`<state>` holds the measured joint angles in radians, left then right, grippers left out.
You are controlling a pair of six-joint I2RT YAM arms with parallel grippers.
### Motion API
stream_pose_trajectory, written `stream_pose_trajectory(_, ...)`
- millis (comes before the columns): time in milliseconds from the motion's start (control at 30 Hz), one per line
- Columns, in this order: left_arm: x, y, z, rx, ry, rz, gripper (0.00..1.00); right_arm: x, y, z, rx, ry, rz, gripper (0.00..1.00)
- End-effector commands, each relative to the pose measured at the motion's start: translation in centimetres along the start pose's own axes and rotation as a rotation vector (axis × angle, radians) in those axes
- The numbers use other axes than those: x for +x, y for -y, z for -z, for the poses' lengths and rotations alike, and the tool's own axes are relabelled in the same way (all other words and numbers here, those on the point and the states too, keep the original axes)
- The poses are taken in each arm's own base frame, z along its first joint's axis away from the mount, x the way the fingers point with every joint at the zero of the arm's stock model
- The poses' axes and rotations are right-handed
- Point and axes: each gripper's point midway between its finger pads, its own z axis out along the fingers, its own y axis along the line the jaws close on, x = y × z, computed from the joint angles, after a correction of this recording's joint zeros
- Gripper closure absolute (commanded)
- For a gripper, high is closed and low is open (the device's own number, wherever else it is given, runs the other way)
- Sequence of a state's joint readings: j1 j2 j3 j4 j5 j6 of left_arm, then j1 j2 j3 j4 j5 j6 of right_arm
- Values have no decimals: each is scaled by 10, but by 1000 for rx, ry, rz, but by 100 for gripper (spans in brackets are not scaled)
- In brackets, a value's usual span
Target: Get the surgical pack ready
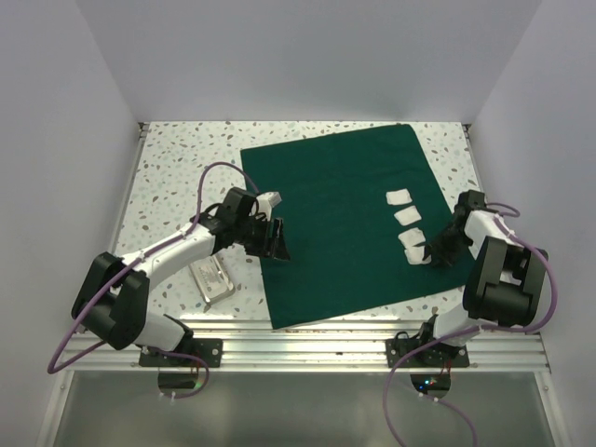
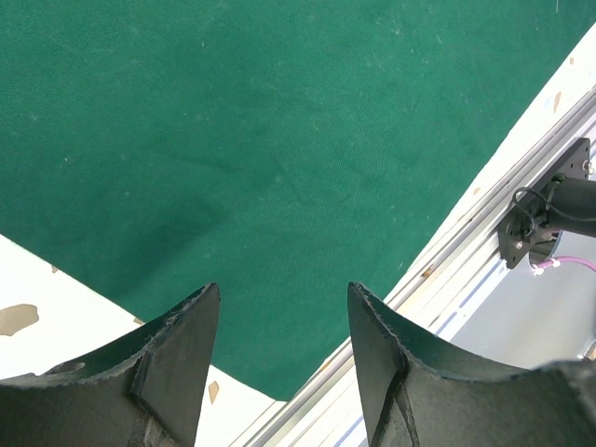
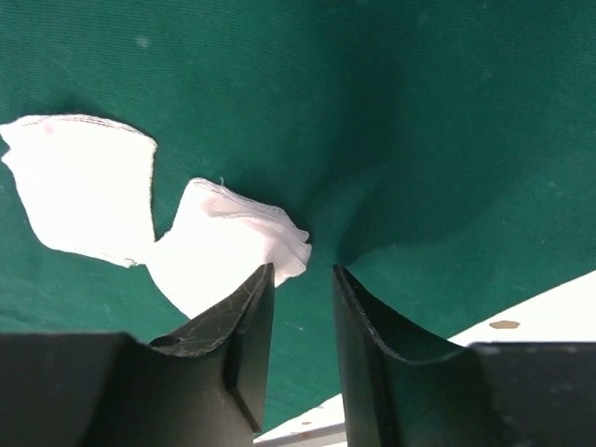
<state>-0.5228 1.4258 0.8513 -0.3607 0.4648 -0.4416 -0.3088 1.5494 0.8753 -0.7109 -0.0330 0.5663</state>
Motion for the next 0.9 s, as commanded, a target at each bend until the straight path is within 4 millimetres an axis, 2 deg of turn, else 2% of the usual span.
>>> stream_pose_trajectory(0,-10,4,2,25,26,-21,39,-10,1,14,8,45,6,64)
stream_pose_trajectory(333,-4,1,1,21,18,-14,39,-23,-10,3,-30,68,6,67)
stream_pose_trajectory(700,-6,0,0,27,19,-2,39,-23,-12,-10,-31,58,-12,70)
stream_pose_trajectory(867,-6,0,-1,23,18,-3,39,-21,-11,-16,-26,49,-16,74)
